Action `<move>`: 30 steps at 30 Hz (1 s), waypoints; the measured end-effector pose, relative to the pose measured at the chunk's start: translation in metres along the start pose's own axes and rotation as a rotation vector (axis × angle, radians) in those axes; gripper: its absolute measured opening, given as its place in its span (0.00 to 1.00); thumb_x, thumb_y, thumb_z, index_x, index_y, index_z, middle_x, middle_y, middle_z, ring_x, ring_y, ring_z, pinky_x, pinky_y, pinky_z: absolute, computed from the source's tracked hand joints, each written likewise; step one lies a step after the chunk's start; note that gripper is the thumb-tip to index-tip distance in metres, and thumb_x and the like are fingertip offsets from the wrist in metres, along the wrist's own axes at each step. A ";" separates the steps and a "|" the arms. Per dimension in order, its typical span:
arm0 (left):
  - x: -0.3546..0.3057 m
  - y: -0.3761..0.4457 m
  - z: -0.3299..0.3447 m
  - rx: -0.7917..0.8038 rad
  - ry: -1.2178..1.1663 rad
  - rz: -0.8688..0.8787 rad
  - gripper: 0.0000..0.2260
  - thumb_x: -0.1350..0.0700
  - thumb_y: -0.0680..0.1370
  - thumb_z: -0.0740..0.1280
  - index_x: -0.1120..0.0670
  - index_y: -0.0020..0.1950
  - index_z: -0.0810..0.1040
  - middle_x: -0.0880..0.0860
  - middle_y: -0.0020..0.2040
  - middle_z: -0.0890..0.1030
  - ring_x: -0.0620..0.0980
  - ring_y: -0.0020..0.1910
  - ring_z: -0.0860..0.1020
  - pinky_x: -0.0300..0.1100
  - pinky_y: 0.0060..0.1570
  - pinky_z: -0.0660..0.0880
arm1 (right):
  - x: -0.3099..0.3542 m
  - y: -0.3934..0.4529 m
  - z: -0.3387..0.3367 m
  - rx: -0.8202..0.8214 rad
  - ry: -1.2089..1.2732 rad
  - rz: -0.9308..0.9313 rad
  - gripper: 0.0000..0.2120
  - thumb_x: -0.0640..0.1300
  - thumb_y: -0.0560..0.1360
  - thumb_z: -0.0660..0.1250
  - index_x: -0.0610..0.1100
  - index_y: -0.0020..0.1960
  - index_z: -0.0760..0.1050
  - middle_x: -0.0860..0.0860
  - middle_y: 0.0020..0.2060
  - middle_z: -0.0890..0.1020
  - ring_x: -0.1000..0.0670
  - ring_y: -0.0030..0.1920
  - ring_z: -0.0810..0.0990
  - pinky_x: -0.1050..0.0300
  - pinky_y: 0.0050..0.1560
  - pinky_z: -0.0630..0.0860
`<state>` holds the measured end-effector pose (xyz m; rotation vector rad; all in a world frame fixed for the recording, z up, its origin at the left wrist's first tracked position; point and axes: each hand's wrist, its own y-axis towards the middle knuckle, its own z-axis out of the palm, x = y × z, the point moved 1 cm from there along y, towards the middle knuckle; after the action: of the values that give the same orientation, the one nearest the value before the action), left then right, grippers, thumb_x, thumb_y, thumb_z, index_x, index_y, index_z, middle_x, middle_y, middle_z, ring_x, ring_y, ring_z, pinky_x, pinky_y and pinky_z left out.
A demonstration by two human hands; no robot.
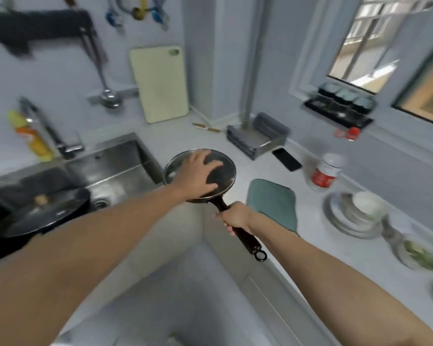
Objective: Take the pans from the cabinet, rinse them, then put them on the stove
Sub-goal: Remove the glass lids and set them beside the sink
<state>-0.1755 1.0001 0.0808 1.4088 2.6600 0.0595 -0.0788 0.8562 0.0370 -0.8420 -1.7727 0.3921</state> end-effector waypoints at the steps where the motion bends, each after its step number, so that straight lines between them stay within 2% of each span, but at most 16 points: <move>1: 0.035 0.000 -0.007 0.015 0.030 -0.090 0.34 0.37 0.71 0.70 0.42 0.75 0.66 0.57 0.78 0.59 0.63 0.76 0.56 0.59 0.73 0.60 | 0.020 0.011 0.015 0.026 -0.030 -0.016 0.13 0.44 0.77 0.69 0.39 0.38 0.71 0.45 0.29 0.72 0.49 0.25 0.70 0.61 0.25 0.70; 3: 0.096 -0.001 -0.021 0.066 0.044 -0.230 0.38 0.33 0.69 0.69 0.41 0.77 0.61 0.59 0.79 0.54 0.66 0.76 0.54 0.60 0.72 0.61 | 0.057 0.029 0.038 0.076 -0.066 -0.026 0.12 0.45 0.77 0.69 0.40 0.39 0.72 0.46 0.29 0.73 0.50 0.25 0.71 0.62 0.25 0.70; 5: 0.155 -0.005 -0.029 0.100 0.021 -0.328 0.36 0.32 0.72 0.66 0.41 0.77 0.60 0.58 0.77 0.56 0.64 0.73 0.62 0.57 0.67 0.67 | 0.094 0.051 0.061 0.129 -0.126 -0.047 0.11 0.46 0.76 0.70 0.40 0.40 0.73 0.46 0.29 0.74 0.50 0.26 0.72 0.61 0.28 0.72; 7: 0.194 -0.007 -0.027 0.127 -0.002 -0.366 0.29 0.35 0.76 0.63 0.43 0.74 0.63 0.59 0.74 0.62 0.62 0.68 0.70 0.55 0.63 0.71 | 0.121 0.069 0.076 0.165 -0.202 -0.075 0.12 0.48 0.74 0.71 0.41 0.40 0.73 0.46 0.29 0.75 0.49 0.26 0.73 0.59 0.31 0.73; 9: 0.231 -0.006 -0.021 0.128 -0.025 -0.396 0.19 0.41 0.79 0.62 0.46 0.68 0.68 0.60 0.68 0.69 0.61 0.60 0.75 0.55 0.59 0.75 | 0.149 0.086 0.090 0.200 -0.298 -0.102 0.13 0.49 0.74 0.71 0.41 0.40 0.73 0.46 0.28 0.76 0.48 0.26 0.73 0.60 0.31 0.73; 11: 0.261 -0.004 -0.015 0.119 -0.046 -0.445 0.11 0.47 0.81 0.61 0.49 0.61 0.69 0.59 0.61 0.72 0.60 0.51 0.78 0.55 0.54 0.76 | 0.169 0.106 0.102 0.244 -0.365 -0.110 0.12 0.49 0.75 0.71 0.42 0.41 0.74 0.47 0.28 0.76 0.49 0.26 0.73 0.60 0.31 0.73; 13: 0.291 -0.004 -0.005 0.117 -0.049 -0.489 0.08 0.49 0.82 0.59 0.50 0.60 0.69 0.59 0.58 0.72 0.58 0.48 0.78 0.53 0.50 0.76 | 0.190 0.131 0.113 0.303 -0.396 -0.094 0.10 0.47 0.76 0.71 0.42 0.43 0.73 0.48 0.29 0.75 0.51 0.25 0.72 0.62 0.29 0.73; 16: 0.331 -0.004 0.015 0.124 -0.027 -0.570 0.10 0.47 0.82 0.59 0.49 0.61 0.69 0.57 0.58 0.74 0.57 0.49 0.78 0.50 0.45 0.74 | 0.213 0.175 0.128 0.372 -0.443 -0.066 0.10 0.45 0.75 0.71 0.41 0.46 0.73 0.47 0.30 0.75 0.51 0.25 0.72 0.62 0.27 0.72; 20: 0.383 0.014 0.033 0.174 0.014 -0.692 0.13 0.44 0.81 0.59 0.49 0.61 0.68 0.57 0.59 0.75 0.59 0.53 0.79 0.51 0.47 0.76 | 0.238 0.242 0.150 0.473 -0.571 -0.092 0.14 0.48 0.74 0.71 0.41 0.35 0.74 0.45 0.26 0.76 0.48 0.25 0.74 0.55 0.35 0.75; 21: 0.393 0.018 0.034 0.187 0.027 -0.726 0.14 0.44 0.81 0.59 0.50 0.61 0.68 0.57 0.59 0.76 0.60 0.53 0.79 0.52 0.48 0.77 | 0.244 0.256 0.153 0.491 -0.589 -0.094 0.16 0.48 0.75 0.70 0.41 0.32 0.73 0.46 0.24 0.76 0.48 0.24 0.74 0.56 0.35 0.75; 23: 0.414 0.029 0.037 0.206 0.047 -0.795 0.16 0.44 0.81 0.60 0.51 0.63 0.67 0.58 0.59 0.76 0.61 0.53 0.79 0.54 0.49 0.78 | 0.260 0.284 0.157 0.536 -0.620 -0.067 0.19 0.45 0.78 0.66 0.41 0.30 0.70 0.48 0.20 0.74 0.51 0.19 0.72 0.64 0.28 0.72; 25: 0.434 0.032 0.040 0.204 0.040 -0.869 0.18 0.43 0.81 0.59 0.51 0.67 0.65 0.58 0.61 0.76 0.61 0.54 0.79 0.55 0.49 0.78 | 0.275 0.312 0.166 0.579 -0.703 -0.086 0.19 0.45 0.80 0.62 0.41 0.32 0.71 0.47 0.21 0.75 0.51 0.20 0.72 0.63 0.27 0.70; 28: 0.454 0.029 0.044 0.199 -0.007 -0.950 0.22 0.43 0.81 0.59 0.51 0.72 0.63 0.59 0.62 0.76 0.61 0.55 0.79 0.54 0.50 0.78 | 0.283 0.351 0.184 0.659 -0.835 -0.089 0.19 0.45 0.82 0.58 0.40 0.34 0.73 0.44 0.29 0.78 0.48 0.28 0.75 0.57 0.34 0.72; 30: 0.460 0.025 0.047 0.191 0.014 -0.982 0.23 0.43 0.81 0.60 0.52 0.72 0.62 0.59 0.60 0.78 0.60 0.54 0.80 0.53 0.49 0.78 | 0.281 0.367 0.192 0.677 -0.896 -0.057 0.19 0.44 0.82 0.58 0.39 0.35 0.72 0.45 0.28 0.78 0.48 0.29 0.75 0.57 0.32 0.72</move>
<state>-0.4041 1.3933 -0.0083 0.0019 3.0931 -0.2831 -0.1745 1.3363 -0.0699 -0.0978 -2.2142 1.3955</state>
